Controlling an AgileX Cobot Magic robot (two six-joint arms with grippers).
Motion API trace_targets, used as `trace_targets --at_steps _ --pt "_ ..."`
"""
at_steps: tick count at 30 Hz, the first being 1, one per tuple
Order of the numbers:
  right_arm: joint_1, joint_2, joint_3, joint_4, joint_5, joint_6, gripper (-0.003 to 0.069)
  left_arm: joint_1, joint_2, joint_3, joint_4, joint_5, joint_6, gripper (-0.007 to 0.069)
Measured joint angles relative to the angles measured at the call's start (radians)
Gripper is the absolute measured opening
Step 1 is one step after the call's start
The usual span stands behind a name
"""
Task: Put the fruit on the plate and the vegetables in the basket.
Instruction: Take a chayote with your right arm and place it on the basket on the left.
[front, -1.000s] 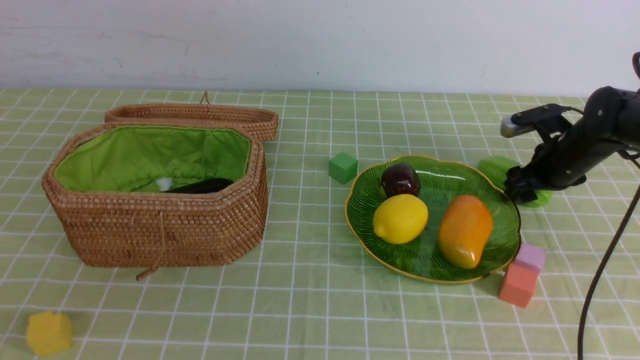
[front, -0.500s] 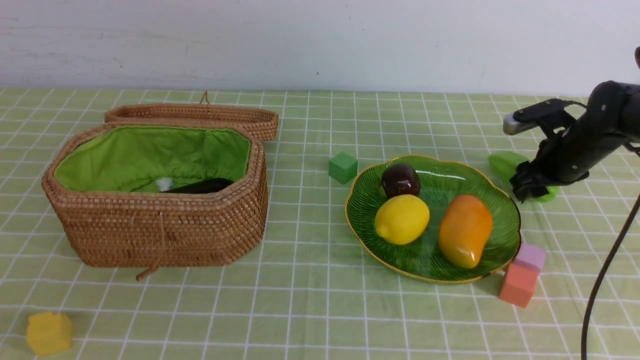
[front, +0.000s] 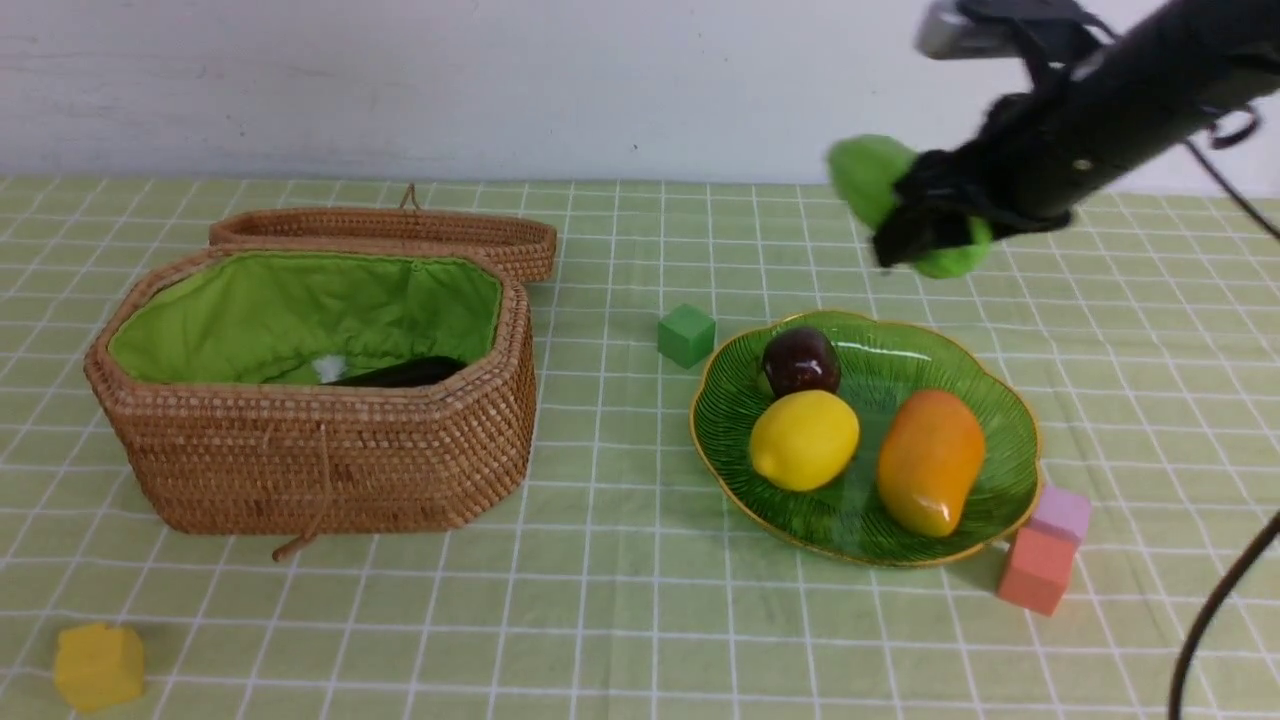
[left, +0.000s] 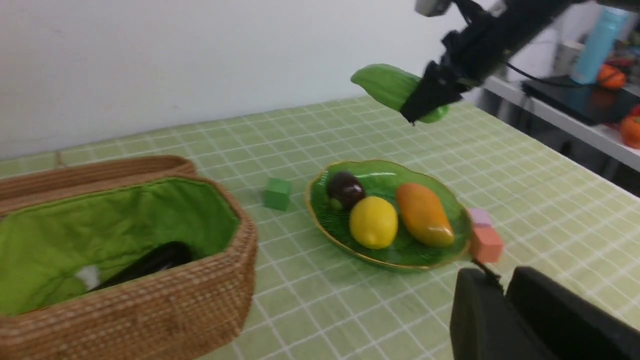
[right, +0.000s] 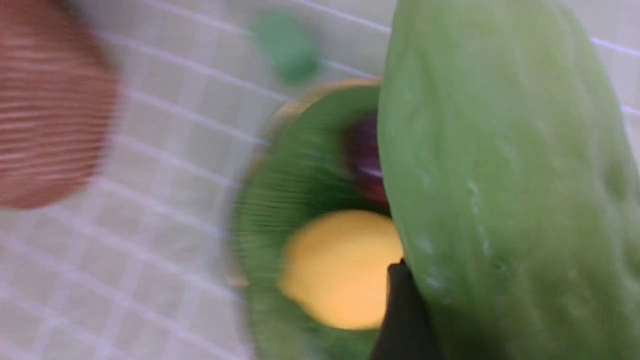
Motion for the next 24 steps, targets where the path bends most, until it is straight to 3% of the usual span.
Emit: trace_targets --at_steps 5,10,16,19,21,24 --pt "0.291 0.057 -0.104 0.079 -0.15 -0.115 0.0455 0.0 0.0 0.0 0.284 0.036 -0.284 0.0076" --pt "0.443 0.211 -0.243 0.06 -0.349 -0.204 0.0455 0.0 0.0 0.0 0.382 0.044 -0.369 0.0079" --pt "0.491 0.389 -0.357 -0.005 -0.469 -0.244 0.0459 0.0 0.0 0.0 0.385 0.049 -0.38 0.0079" --pt "0.491 0.414 -0.37 -0.021 -0.48 -0.244 0.0526 0.0 0.0 0.0 0.385 0.06 -0.381 0.0079" --pt "0.49 0.414 -0.375 -0.032 -0.48 -0.232 0.0636 0.0 0.0 0.0 0.385 0.068 -0.381 0.0079" --pt "0.49 0.389 -0.377 -0.041 -0.459 -0.216 0.0672 0.0 0.0 0.0 0.385 0.071 -0.381 0.0079"
